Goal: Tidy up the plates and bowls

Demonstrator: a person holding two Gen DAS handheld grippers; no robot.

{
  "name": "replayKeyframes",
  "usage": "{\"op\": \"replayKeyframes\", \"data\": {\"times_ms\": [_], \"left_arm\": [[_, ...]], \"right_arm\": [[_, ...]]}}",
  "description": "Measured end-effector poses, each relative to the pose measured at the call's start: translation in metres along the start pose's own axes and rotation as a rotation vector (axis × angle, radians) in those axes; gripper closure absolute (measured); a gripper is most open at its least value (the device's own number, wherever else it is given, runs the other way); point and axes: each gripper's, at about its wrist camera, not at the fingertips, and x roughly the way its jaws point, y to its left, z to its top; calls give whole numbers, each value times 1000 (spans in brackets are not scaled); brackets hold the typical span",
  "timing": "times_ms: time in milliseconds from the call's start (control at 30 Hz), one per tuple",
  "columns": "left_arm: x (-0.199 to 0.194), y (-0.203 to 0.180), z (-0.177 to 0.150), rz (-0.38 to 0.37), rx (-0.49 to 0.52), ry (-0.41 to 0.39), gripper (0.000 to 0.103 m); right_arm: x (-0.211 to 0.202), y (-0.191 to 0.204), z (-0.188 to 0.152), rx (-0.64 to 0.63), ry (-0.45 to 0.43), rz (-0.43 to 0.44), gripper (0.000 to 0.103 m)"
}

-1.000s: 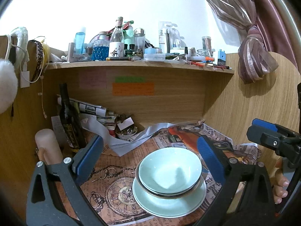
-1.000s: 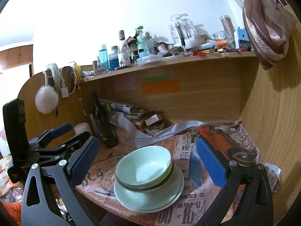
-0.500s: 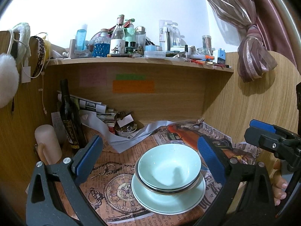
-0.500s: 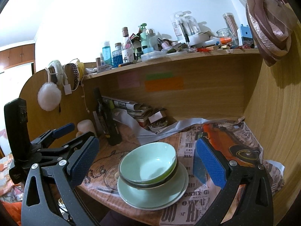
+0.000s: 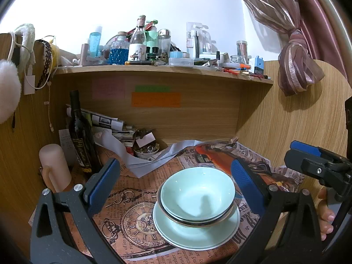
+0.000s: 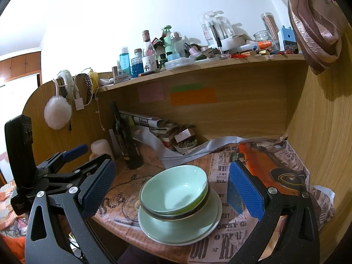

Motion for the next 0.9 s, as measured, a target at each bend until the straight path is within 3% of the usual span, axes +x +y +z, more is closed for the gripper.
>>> {"op": "replayKeyframes", "data": {"times_ms": [900], "left_arm": [[9, -8, -1, -13, -14, 23, 1]], "right_arm": [[8, 1, -3, 14, 17, -9, 0]]}}
